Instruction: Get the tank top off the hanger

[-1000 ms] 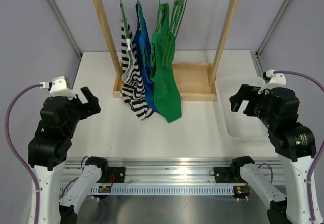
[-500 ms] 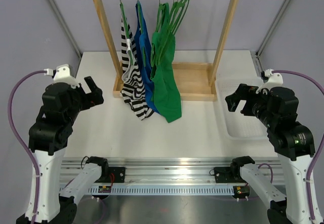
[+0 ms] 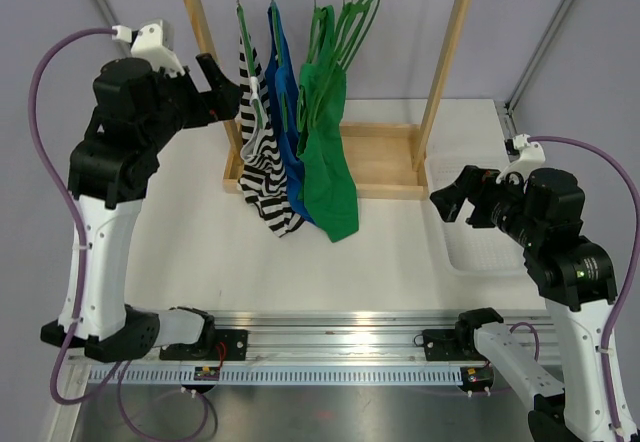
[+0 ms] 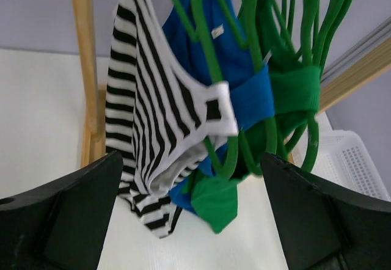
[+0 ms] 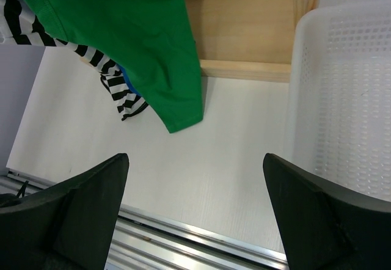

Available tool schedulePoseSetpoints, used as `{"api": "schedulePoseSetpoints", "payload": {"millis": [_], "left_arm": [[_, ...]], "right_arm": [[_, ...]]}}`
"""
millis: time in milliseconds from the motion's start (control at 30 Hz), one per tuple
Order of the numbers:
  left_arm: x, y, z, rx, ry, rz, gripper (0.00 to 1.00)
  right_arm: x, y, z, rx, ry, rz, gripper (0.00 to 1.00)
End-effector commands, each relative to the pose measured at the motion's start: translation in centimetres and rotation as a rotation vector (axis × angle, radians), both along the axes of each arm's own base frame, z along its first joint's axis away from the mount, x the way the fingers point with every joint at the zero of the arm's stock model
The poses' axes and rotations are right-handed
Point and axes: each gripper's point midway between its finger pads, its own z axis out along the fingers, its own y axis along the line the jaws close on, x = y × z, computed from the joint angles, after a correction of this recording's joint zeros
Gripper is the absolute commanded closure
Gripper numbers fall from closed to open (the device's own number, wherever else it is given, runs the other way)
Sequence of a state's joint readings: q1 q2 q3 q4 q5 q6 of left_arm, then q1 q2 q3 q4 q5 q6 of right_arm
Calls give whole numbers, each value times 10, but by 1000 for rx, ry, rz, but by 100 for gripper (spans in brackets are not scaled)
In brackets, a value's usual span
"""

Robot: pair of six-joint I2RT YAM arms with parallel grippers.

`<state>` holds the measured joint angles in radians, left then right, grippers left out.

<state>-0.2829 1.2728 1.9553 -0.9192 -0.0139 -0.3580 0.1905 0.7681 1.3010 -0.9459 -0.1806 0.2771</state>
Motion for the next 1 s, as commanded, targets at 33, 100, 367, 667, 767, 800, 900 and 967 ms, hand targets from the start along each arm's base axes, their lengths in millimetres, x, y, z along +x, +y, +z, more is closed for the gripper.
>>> {"api": "schedulePoseSetpoints", "payload": {"millis": [33, 100, 367, 667, 767, 800, 900, 967], "left_arm": [[42, -8, 31, 39, -103, 13, 1], [60, -12, 39, 47, -149, 17, 1], [115, -12, 51, 100, -233, 87, 21], [158, -11, 23, 226, -183, 143, 47], [160, -9, 23, 242, -185, 152, 55], [160, -9, 23, 245, -186, 152, 57], [161, -7, 24, 257, -191, 164, 67], [162, -5, 23, 262, -187, 177, 77]], "right_arm": [[-4, 15, 15, 55, -47, 77, 1], [-8, 17, 16, 62, -49, 93, 0], [-20, 17, 9, 56, -39, 110, 1], [-25, 17, 8, 55, -32, 121, 0], [-25, 18, 10, 58, -37, 122, 1], [-25, 18, 9, 59, -36, 125, 1], [-24, 19, 8, 62, -33, 127, 1], [-24, 19, 7, 65, -31, 127, 1]]}}
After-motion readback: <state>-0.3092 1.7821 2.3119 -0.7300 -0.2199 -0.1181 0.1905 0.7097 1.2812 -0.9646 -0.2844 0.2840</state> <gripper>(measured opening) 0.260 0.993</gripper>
